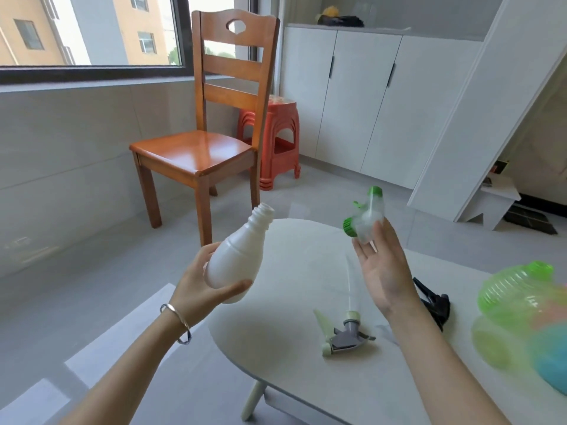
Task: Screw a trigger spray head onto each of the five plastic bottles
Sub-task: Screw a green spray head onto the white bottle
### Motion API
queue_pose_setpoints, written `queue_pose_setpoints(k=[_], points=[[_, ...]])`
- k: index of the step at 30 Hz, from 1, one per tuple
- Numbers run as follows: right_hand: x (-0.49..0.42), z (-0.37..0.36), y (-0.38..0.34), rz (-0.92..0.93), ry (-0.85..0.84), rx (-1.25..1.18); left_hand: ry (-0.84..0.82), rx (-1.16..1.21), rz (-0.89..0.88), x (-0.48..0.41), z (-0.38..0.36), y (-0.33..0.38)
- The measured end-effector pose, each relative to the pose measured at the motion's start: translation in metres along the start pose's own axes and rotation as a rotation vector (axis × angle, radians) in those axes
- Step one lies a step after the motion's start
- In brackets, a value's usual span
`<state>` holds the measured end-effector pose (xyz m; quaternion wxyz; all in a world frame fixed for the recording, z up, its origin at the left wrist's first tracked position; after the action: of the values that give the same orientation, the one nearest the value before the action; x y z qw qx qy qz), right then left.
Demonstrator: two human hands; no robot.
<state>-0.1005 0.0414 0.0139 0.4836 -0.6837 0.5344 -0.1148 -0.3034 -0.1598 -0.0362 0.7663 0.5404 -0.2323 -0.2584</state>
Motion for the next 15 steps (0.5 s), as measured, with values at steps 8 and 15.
queue_pose_setpoints(k=[8,15], points=[[-0.005,0.042,-0.012,-0.126,0.280,-0.204,-0.012,-0.074,-0.060,0.003,-0.032,0.007],[-0.009,0.062,-0.033,0.007,0.366,-0.241,-0.009,-0.124,-0.087,0.001,-0.045,0.013]])
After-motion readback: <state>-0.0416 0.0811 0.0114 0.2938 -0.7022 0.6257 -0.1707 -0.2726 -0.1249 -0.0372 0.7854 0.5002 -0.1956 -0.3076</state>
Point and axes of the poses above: each hand's wrist, its own x-axis away from the middle knuckle, its own z-axis out of the back of the hand, y = z × x, the point moved 3 cm from there along -x, towards the middle knuckle, and after that the axes turned 15 degrees about z, right-handed, at the moved point
